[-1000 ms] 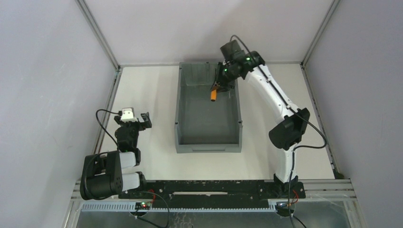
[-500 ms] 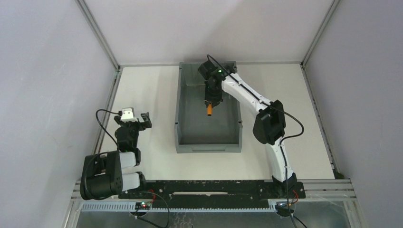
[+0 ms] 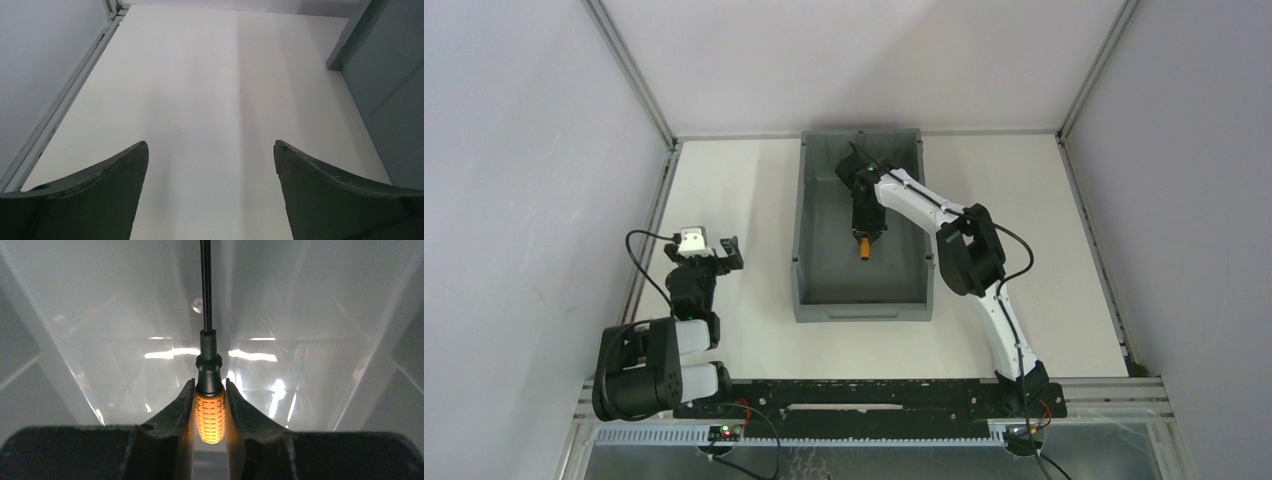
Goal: Put the screwdriver in the bin
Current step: Place the screwdriver in the bin.
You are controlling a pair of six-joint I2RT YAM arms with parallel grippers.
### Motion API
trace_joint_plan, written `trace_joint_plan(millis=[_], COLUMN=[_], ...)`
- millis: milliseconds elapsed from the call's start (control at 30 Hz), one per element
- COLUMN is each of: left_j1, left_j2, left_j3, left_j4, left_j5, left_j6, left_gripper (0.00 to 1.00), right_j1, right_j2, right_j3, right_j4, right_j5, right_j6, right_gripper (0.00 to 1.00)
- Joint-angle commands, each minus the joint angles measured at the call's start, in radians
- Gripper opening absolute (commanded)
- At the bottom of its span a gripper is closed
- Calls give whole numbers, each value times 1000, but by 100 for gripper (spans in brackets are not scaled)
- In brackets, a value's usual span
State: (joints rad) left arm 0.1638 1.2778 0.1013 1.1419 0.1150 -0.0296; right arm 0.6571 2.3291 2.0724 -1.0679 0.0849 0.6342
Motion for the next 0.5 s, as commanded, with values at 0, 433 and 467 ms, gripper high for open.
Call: trace_joint_plan(millis=[0,433,467], left_j1=[-5,-5,-6], left_j2=[-14,-14,-14], left_j3=[41,42,41], left_j4=[21,21,21], left_j5=[-4,-4,-4], left_j6=[-7,-7,-7], left_gripper=[100,100,100], right_j1=[12,-2,-3], right_j2=[35,69,62], right_j3=[9,40,41], right_j4=[44,32,32], right_j5=[-7,-43,-43], right_j6=[2,13,12], right_gripper=[19,53,56])
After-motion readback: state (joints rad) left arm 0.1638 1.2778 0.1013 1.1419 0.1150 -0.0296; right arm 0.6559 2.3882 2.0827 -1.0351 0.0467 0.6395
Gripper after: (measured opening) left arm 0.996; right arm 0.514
